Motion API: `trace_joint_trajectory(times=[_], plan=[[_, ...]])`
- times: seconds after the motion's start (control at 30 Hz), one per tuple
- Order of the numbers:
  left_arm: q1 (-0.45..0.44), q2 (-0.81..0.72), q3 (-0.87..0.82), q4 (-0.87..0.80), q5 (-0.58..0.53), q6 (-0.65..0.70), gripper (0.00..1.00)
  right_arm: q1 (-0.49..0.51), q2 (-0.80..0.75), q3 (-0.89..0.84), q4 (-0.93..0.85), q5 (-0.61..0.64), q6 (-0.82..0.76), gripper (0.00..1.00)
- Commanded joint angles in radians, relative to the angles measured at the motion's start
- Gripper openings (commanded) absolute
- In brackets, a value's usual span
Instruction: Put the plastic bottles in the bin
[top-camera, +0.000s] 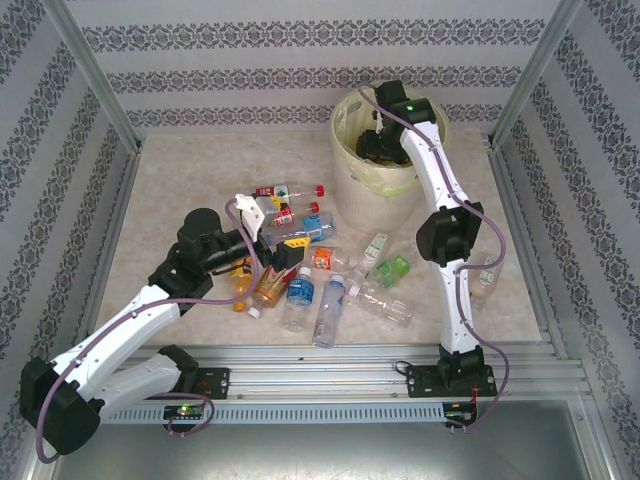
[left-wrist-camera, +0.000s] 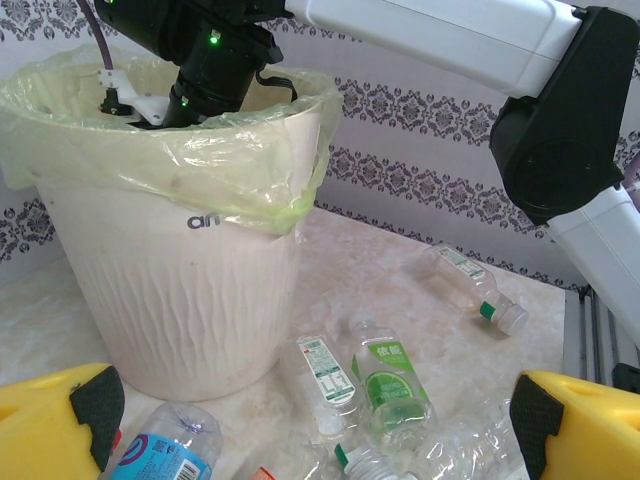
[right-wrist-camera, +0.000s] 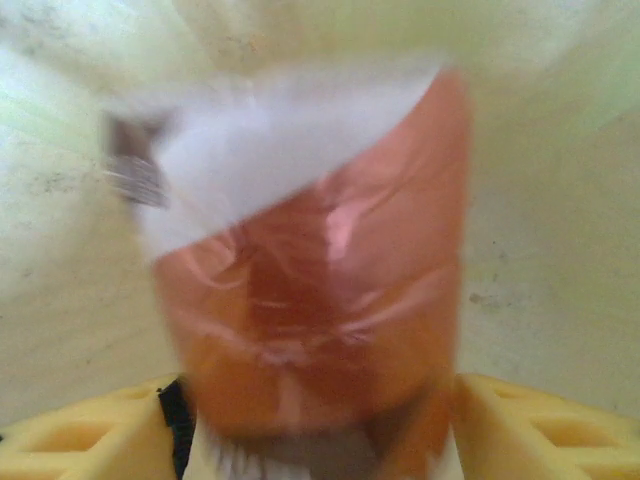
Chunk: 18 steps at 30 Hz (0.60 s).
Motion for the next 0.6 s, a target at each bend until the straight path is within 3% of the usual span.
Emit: trace_joint_trajectory(times=[0.0, 0.23, 0.57], plan=[[-0.007, -0.005, 0.035, -0.015, 0.02, 0.029, 1.0, -0.01, -0.037, -0.001, 0.003, -0.019, 0.006, 0.74], [-0.007, -0.005, 0.037, -0.019, 0.021, 0.029, 1.0, -0.02, -0.079, 0.015, -0.001, -0.029, 0.011, 0.83], [-0.007, -0.003, 0.045, -0.027, 0.024, 0.026, 1.0, -0.024, -0.146, 0.038, 0.012, -0.033, 0.008, 0.87]])
